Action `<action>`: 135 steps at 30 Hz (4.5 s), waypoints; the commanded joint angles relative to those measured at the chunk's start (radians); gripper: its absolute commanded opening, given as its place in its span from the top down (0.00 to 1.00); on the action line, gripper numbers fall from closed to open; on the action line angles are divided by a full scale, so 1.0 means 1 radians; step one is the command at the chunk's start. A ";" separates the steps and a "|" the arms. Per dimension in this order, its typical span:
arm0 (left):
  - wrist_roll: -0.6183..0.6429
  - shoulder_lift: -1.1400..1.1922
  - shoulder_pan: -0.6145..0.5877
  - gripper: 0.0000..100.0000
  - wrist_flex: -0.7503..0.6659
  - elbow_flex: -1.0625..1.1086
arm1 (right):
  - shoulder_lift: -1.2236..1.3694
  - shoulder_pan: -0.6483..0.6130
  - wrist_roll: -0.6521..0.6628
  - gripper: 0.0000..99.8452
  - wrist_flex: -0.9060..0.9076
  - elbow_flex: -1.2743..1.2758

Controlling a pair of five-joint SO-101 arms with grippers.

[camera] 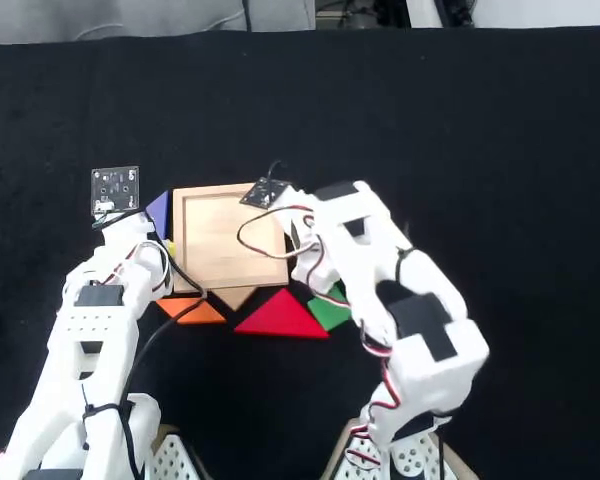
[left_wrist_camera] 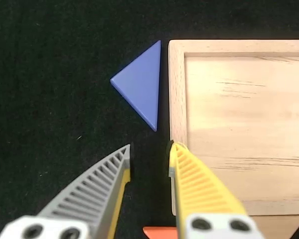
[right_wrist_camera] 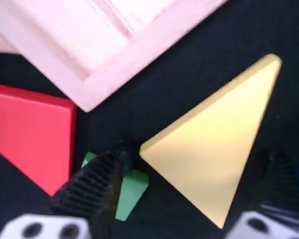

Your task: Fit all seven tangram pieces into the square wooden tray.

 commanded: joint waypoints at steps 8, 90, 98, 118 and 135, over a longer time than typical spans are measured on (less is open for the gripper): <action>0.005 -0.011 0.005 0.86 -0.015 -0.015 | 0.045 0.017 0.008 0.85 0.058 -0.062; 0.069 -0.012 -0.163 0.86 -0.064 -0.041 | 0.065 0.038 -0.574 0.68 -0.052 -0.196; 0.080 -0.009 -0.122 0.86 -0.068 -0.035 | 0.005 -0.017 -0.601 0.68 -0.048 -0.196; 0.069 -0.011 -0.171 0.86 -0.071 -0.045 | 0.143 -0.026 -0.792 0.68 -0.091 -0.305; -0.055 -0.060 -0.012 0.86 -0.172 0.073 | 0.147 -0.038 -0.872 0.57 -0.097 -0.328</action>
